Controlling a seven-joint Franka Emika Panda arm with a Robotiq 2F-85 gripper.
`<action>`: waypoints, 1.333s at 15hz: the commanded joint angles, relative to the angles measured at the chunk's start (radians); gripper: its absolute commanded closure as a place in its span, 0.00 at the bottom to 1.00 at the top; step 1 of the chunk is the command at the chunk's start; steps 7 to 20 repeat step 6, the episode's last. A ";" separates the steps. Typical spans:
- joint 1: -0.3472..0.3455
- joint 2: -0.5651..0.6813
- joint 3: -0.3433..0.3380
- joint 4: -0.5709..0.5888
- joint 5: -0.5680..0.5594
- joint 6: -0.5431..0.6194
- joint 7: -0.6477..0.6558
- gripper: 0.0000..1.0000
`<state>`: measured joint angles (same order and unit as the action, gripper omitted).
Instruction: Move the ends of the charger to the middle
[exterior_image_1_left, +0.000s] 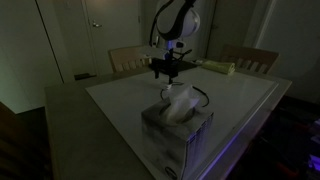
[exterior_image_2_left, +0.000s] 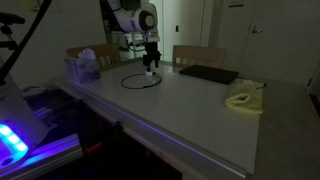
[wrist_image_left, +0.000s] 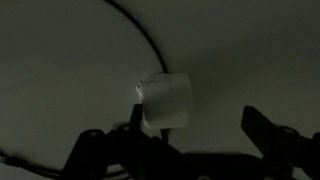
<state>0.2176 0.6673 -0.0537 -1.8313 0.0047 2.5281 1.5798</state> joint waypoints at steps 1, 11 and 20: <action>0.058 -0.063 -0.060 -0.012 -0.016 0.010 0.117 0.00; 0.116 -0.124 -0.119 -0.035 -0.107 0.024 0.315 0.00; 0.116 -0.124 -0.119 -0.035 -0.107 0.024 0.315 0.00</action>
